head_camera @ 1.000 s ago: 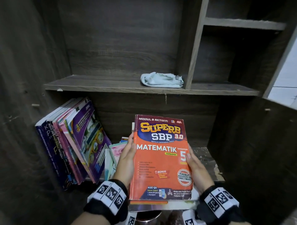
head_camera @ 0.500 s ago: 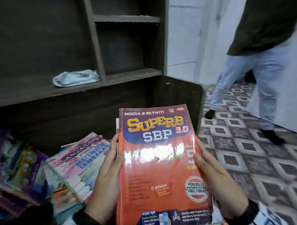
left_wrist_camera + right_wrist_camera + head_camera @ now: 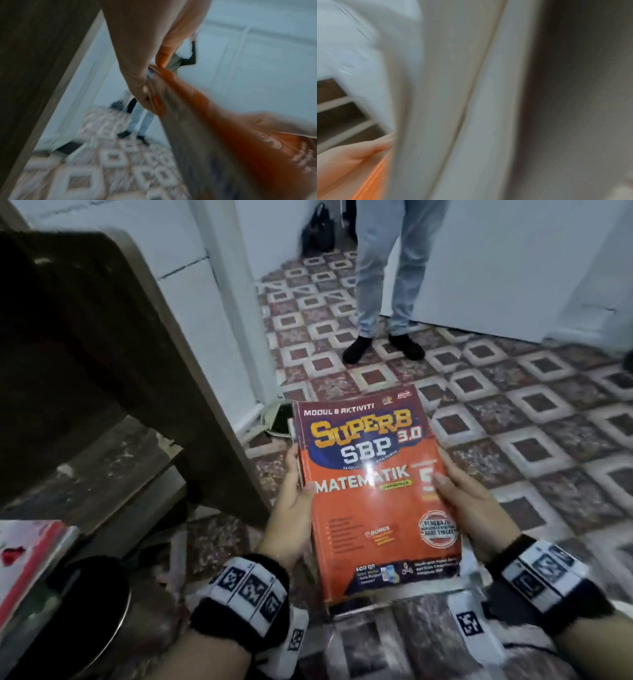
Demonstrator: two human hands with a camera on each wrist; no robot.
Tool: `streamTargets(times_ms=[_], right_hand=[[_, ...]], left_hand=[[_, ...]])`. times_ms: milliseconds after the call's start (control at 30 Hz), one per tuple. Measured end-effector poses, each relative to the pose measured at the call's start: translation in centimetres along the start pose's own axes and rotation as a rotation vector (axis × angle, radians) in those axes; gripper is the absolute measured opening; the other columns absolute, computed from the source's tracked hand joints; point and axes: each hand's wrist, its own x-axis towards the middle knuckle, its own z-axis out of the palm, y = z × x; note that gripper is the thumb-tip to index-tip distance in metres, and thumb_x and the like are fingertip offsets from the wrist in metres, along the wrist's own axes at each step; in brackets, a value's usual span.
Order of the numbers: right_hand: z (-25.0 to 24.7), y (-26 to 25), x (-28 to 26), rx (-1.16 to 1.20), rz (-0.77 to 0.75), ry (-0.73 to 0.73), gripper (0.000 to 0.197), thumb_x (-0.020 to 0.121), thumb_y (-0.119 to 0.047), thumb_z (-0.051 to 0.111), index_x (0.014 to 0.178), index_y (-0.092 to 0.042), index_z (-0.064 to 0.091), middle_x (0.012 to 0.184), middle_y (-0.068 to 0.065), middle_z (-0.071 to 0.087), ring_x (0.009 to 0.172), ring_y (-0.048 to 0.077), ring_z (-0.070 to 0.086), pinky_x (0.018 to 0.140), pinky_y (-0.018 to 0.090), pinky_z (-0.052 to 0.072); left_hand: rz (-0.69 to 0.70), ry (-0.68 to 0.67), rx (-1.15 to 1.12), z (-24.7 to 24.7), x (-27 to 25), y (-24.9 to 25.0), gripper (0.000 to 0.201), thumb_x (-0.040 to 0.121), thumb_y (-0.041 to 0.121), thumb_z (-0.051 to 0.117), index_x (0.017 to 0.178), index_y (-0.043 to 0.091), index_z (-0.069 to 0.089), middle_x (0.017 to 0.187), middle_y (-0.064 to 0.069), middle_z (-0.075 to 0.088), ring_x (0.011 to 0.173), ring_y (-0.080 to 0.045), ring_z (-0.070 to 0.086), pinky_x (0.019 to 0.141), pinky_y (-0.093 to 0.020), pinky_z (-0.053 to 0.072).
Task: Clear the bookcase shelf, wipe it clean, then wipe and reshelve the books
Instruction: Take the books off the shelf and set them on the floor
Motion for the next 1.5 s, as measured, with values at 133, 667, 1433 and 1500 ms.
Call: streamTargets(times_ms=[133,667,1433,1500], right_hand=[[-3.1,4.7,3.0,-0.023,0.106,0.049,0.07,0.078,-0.035,0.069,0.143,-0.029,0.043,0.11,-0.001,0.072,0.093,0.019,0.07,0.067,0.028,0.057],[-5.9,20.2,6.5,0.002,0.483,0.142,0.048,0.097,-0.015,0.047,0.143,-0.03,0.041,0.113,0.002,0.071,0.094,0.022,0.07,0.074,0.035,0.056],[-3.8,22.1,9.1,-0.417,0.527,0.173,0.072,0.088,-0.047,0.058,0.15,-0.039,0.021,0.149,-0.001,0.04,0.127,0.023,0.048,0.107,0.044,0.039],[-4.2,22.0,8.7,-0.475,0.487,0.187,0.076,0.087,-0.054,0.058,0.151,-0.039,0.019,0.152,0.003,0.037,0.131,0.027,0.046,0.108,0.053,0.037]], left_hand=[[-0.122,0.001,0.091,1.5,3.0,-6.9,0.064,0.092,0.031,0.049,0.139,0.064,0.02,0.15,-0.012,0.04,0.134,-0.033,0.044,0.108,-0.052,0.04],[-0.535,-0.03,0.157,2.1,4.9,-21.7,0.062,0.103,0.009,0.04,0.151,0.04,0.013,0.138,0.002,0.052,0.115,-0.02,0.059,0.083,-0.029,0.056],[-0.737,0.207,0.355,0.9,5.6,-23.9,0.074,0.097,0.037,0.054,0.154,0.032,0.008,0.155,-0.004,0.015,0.141,-0.024,0.026,0.112,-0.036,0.026],[-0.76,0.221,0.325,0.3,5.5,-23.0,0.076,0.096,0.038,0.055,0.154,0.032,0.006,0.152,-0.007,0.02,0.137,-0.026,0.032,0.106,-0.033,0.03]])
